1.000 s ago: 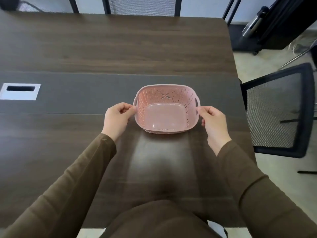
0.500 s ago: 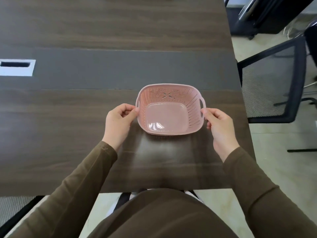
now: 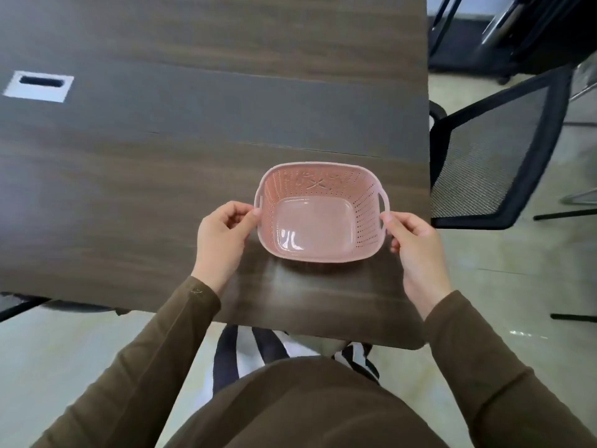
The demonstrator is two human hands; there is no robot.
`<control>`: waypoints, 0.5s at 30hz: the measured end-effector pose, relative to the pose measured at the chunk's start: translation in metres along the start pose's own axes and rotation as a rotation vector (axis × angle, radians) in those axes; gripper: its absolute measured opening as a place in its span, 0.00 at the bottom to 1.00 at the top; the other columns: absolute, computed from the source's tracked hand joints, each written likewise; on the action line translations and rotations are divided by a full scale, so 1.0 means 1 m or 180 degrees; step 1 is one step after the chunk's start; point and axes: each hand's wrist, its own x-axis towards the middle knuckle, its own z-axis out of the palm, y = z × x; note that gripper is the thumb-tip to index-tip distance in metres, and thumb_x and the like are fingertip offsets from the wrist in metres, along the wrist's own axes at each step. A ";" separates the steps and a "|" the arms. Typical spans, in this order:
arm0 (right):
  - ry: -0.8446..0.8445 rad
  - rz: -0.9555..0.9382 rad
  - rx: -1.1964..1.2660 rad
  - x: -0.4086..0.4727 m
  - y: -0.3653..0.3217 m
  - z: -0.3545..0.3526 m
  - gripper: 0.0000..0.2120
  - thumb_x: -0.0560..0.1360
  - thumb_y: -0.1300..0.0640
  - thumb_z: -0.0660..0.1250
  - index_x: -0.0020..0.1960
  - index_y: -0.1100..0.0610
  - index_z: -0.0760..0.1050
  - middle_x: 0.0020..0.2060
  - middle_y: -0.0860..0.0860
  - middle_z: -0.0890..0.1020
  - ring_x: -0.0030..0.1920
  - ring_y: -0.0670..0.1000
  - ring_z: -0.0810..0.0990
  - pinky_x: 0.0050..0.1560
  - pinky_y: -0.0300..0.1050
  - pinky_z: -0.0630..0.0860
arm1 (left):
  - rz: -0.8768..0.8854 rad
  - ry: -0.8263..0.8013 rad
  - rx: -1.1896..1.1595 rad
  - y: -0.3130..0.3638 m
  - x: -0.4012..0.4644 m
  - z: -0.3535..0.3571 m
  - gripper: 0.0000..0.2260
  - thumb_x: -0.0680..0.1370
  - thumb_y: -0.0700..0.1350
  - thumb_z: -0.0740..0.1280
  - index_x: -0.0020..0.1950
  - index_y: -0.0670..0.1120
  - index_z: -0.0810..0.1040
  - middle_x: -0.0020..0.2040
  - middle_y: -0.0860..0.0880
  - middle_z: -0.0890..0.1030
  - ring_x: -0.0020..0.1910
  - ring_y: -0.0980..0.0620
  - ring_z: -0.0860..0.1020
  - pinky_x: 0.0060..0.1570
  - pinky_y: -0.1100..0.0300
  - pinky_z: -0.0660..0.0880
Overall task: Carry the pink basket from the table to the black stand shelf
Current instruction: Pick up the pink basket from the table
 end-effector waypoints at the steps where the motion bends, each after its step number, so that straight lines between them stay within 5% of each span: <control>1: -0.0110 -0.0035 -0.0026 0.003 0.000 -0.014 0.06 0.79 0.54 0.69 0.52 0.52 0.85 0.33 0.42 0.80 0.32 0.41 0.72 0.36 0.37 0.74 | -0.0012 0.0096 -0.0046 0.000 -0.012 0.012 0.07 0.80 0.44 0.72 0.48 0.40 0.84 0.40 0.34 0.80 0.37 0.47 0.72 0.41 0.52 0.73; 4: -0.0270 -0.0109 -0.0155 0.014 0.000 -0.044 0.06 0.79 0.54 0.69 0.51 0.52 0.85 0.31 0.39 0.79 0.30 0.39 0.71 0.36 0.36 0.73 | -0.0058 0.0232 -0.0096 0.000 -0.040 0.039 0.06 0.80 0.43 0.72 0.47 0.41 0.84 0.38 0.39 0.79 0.36 0.47 0.71 0.40 0.53 0.73; 11: -0.0683 -0.0242 -0.0168 0.039 -0.013 -0.074 0.07 0.79 0.56 0.70 0.52 0.56 0.85 0.40 0.54 0.80 0.36 0.48 0.70 0.39 0.43 0.71 | -0.0115 0.0650 -0.0158 0.005 -0.071 0.072 0.07 0.80 0.44 0.72 0.43 0.50 0.85 0.36 0.47 0.80 0.34 0.53 0.73 0.36 0.62 0.75; 15: -0.0714 -0.0342 -0.0173 0.057 -0.022 -0.073 0.07 0.79 0.56 0.70 0.52 0.58 0.84 0.39 0.54 0.77 0.34 0.45 0.69 0.36 0.39 0.70 | -0.0149 0.0760 -0.0263 0.009 -0.066 0.085 0.06 0.80 0.44 0.72 0.43 0.48 0.85 0.36 0.47 0.80 0.34 0.54 0.72 0.35 0.64 0.74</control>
